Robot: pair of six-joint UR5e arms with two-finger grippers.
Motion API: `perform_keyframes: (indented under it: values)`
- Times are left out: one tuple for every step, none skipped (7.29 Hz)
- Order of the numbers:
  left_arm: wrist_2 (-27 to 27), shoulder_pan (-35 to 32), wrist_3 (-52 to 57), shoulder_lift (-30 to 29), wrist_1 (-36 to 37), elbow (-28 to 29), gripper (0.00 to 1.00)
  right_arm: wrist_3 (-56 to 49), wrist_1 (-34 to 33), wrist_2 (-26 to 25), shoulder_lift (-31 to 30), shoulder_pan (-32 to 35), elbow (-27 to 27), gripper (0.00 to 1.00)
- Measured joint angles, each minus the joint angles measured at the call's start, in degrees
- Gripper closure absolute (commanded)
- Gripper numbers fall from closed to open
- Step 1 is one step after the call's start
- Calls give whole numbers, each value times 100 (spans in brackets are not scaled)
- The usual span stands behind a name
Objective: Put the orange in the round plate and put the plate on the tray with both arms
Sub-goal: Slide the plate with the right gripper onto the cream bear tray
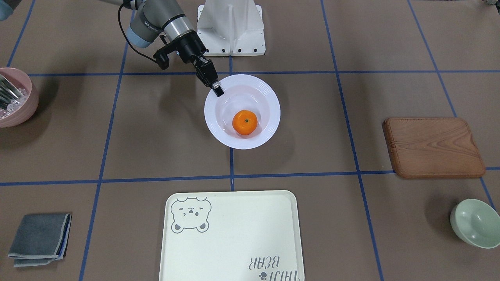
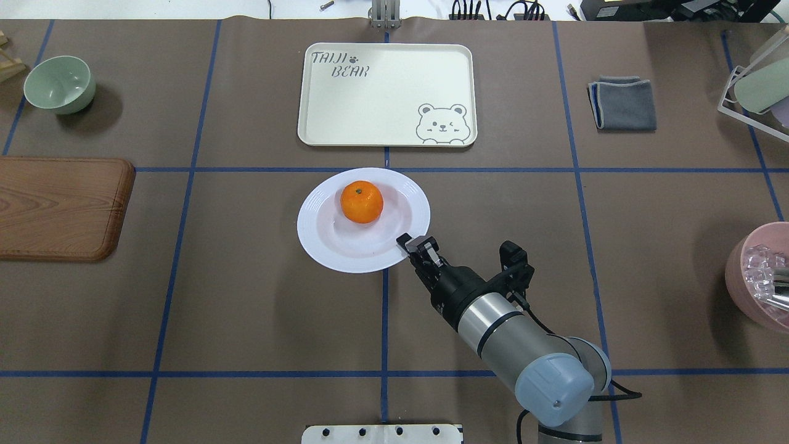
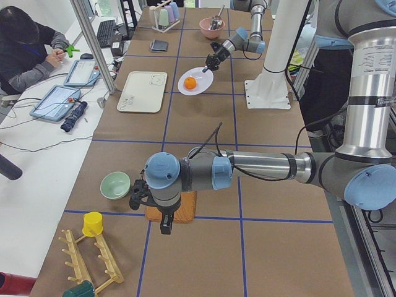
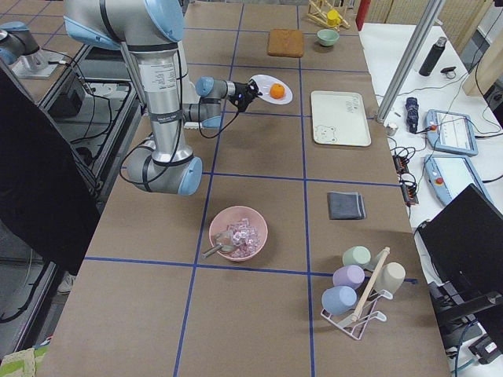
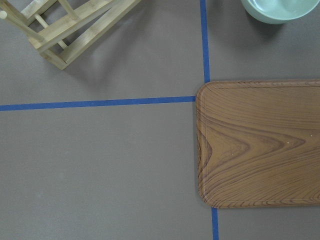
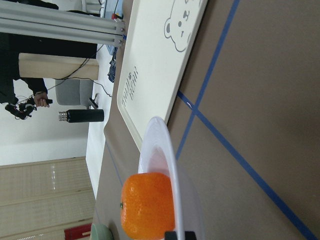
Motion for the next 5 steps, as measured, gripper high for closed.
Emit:
perform_keyframes:
  values:
    - [0,0,0,3,0,0,2,233,-57,-124,79,181,-58,100]
    - [-1,0,0,5,-1,-1,2,424,-292,-195,256,403,-220,100]
    - [-1,0,0,6,-1,-3,2,672,-761,-242,590,673,-505,100]
    - [-1,0,0,6,-1,-6,2,994,-1275,-259,1029,955,-896,100]
    - [-1,0,0,5,-1,-8,2,1300,-1662,-260,1534,1218,-1413,100]
